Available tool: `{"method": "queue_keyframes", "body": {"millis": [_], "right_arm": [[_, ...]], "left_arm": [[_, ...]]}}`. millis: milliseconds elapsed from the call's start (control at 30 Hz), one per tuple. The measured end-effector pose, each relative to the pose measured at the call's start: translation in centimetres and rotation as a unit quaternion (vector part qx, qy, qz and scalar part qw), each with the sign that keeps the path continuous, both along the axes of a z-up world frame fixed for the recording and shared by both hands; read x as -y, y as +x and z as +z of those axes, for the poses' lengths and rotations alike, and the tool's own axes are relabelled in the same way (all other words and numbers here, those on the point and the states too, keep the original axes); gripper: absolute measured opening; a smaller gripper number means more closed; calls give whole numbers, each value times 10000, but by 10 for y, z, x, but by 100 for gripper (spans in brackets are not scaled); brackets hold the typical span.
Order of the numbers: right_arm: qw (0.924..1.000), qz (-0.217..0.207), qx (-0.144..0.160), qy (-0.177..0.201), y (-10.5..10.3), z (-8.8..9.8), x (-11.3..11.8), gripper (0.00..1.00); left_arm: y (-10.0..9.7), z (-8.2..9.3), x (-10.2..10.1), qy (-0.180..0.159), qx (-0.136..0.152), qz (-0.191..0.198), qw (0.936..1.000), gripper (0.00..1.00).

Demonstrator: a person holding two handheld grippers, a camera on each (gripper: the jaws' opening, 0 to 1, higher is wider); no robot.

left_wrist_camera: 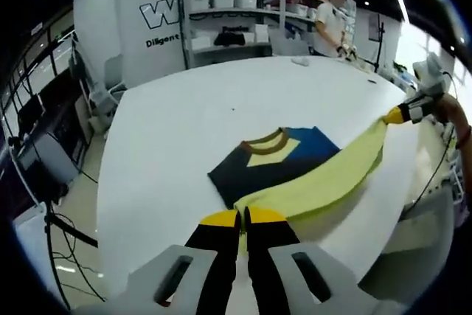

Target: Fold the garment on the visible template until the final outline fits inside the template.

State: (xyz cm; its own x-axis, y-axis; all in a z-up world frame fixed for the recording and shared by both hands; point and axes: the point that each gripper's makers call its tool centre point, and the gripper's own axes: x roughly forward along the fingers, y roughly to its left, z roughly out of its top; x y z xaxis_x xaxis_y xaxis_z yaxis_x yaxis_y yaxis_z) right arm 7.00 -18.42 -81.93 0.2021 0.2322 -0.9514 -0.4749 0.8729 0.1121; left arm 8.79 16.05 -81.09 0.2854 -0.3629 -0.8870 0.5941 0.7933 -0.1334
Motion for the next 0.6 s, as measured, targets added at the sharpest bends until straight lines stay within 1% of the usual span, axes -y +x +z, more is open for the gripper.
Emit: {"method": "queue_keyframes", "body": {"millis": [67, 100, 167, 200, 233, 300, 400, 467, 500, 533, 567, 600], "right_arm": [[9997, -69, 251, 21, 16, 13, 2, 0], [9988, -96, 489, 31, 30, 25, 3, 0], [9965, -200, 817, 34, 53, 42, 6, 0], [9939, -394, 1001, 225, 67, 51, 4, 0], [9931, -449, 1054, 252, 71, 54, 4, 0], [9926, -465, 1098, 250, 74, 56, 5, 0], [9907, -524, 1236, 230, 86, 63, 7, 0], [9902, -535, 1271, 235, 89, 65, 7, 0], [9886, -584, 1359, 276, 96, 69, 7, 0], [9879, -612, 1391, 294, 100, 71, 7, 0], [9858, -747, 1453, 377, 106, 75, 6, 0], [9848, -777, 1497, 404, 110, 78, 6, 0]], "left_arm": [[15, 14, 0, -36, 162, 89, 9998, 4], [31, 27, 1, -81, 371, 164, 9991, 4], [55, 46, 3, -138, 688, 224, 9973, 4], [74, 56, 2, -67, 1058, 376, 9937, 4], [79, 59, 2, -74, 1144, 421, 9925, 4], [83, 61, 1, -99, 1179, 458, 9919, 4], [99, 71, 3, -236, 1336, 629, 9888, 4], [104, 75, 4, -267, 1400, 677, 9875, 4], [111, 80, 5, -305, 1478, 726, 9859, 4], [115, 82, 6, -309, 1538, 705, 9851, 4], [122, 84, 6, -336, 1573, 797, 9838, 4], [126, 86, 6, -342, 1604, 809, 9831, 4]]}}
